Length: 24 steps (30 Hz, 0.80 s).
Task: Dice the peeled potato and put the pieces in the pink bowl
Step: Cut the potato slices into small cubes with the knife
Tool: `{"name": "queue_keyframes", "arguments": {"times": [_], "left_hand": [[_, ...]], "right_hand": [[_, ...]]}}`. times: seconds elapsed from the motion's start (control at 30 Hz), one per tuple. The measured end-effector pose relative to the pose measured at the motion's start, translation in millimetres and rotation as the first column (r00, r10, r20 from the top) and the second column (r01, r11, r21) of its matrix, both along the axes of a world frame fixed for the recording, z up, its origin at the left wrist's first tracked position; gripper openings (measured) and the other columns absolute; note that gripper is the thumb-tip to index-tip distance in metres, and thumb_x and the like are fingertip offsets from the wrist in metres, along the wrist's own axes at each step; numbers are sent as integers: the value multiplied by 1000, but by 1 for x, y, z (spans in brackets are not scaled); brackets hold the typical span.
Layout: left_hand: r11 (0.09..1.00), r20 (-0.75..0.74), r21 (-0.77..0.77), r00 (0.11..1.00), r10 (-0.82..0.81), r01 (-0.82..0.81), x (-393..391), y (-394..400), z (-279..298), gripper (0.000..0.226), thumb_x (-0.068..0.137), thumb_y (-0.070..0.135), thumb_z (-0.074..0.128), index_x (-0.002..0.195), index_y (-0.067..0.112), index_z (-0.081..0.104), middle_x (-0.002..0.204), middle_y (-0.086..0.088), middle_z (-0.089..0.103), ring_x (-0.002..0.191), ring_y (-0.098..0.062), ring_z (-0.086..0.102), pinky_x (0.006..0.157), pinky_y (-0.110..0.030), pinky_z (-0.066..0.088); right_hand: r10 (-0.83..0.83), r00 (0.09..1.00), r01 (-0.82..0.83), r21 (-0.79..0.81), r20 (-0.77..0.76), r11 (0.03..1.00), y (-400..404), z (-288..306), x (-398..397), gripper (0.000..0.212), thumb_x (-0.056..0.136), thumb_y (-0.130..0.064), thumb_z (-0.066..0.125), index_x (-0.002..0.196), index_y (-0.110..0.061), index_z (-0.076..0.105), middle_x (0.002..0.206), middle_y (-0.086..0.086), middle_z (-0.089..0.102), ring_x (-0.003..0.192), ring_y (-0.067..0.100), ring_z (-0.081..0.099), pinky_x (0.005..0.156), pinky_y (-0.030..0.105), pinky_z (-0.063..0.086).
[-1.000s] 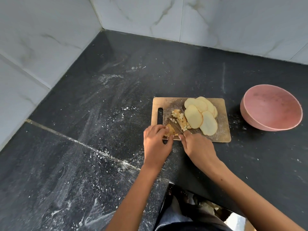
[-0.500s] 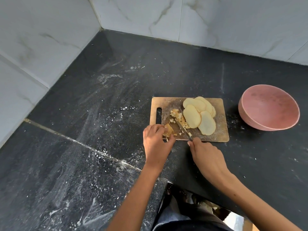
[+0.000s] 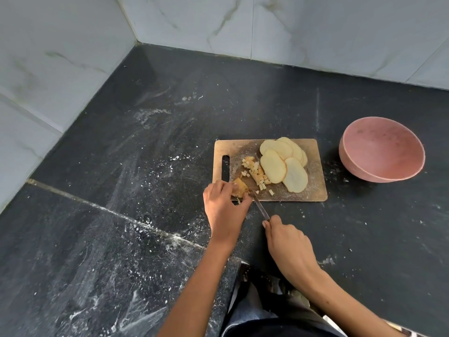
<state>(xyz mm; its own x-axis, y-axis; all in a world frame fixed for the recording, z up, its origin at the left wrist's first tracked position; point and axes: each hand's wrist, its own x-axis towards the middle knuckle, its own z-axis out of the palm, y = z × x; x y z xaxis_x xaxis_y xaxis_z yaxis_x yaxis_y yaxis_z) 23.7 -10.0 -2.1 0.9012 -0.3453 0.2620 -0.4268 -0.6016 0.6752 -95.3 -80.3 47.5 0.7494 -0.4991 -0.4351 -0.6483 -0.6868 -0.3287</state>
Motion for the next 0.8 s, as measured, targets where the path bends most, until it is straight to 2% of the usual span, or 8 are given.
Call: {"name": "queue_keyframes", "arguments": {"times": [0.17, 0.37, 0.7, 0.8], "left_hand": [[1000, -12, -1, 1000, 10, -10, 0, -1, -1, 17, 66, 18, 77, 73, 11, 64, 77, 4, 58, 81, -19, 53, 88, -25, 34], [1000, -4, -1, 1000, 20, -20, 0, -2, 0, 18, 65, 17, 78, 71, 11, 62, 75, 3, 58, 79, -16, 50, 87, -31, 39], [999, 54, 12, 998, 34, -35, -4, -1, -2, 17, 68, 17, 81, 77, 11, 69, 77, 4, 61, 78, -15, 53, 89, -24, 32], [999, 50, 12, 998, 39, -39, -5, -1, -2, 16, 69, 19, 81, 78, 12, 68, 78, 6, 61, 82, -13, 52, 90, -24, 31]], "right_hand": [[55, 995, -63, -99, -82, 993, 6, -3, -6, 28, 105, -35, 18, 103, -15, 38, 100, 9, 66, 92, 32, 64, 63, 35, 36], [11, 998, -17, -100, -62, 995, 0, -5, -1, 30, 105, -34, 21, 105, -12, 42, 99, 10, 66, 91, 32, 64, 62, 35, 36], [56, 998, -57, -91, -6, 994, -22, 2, -4, 30, 103, -43, 23, 90, -20, 37, 88, 5, 64, 83, 28, 63, 64, 35, 43], [95, 995, -95, -96, -4, 991, -31, 4, -6, 31, 103, -44, 24, 89, -20, 38, 78, 0, 56, 82, 27, 63, 64, 34, 42]]}}
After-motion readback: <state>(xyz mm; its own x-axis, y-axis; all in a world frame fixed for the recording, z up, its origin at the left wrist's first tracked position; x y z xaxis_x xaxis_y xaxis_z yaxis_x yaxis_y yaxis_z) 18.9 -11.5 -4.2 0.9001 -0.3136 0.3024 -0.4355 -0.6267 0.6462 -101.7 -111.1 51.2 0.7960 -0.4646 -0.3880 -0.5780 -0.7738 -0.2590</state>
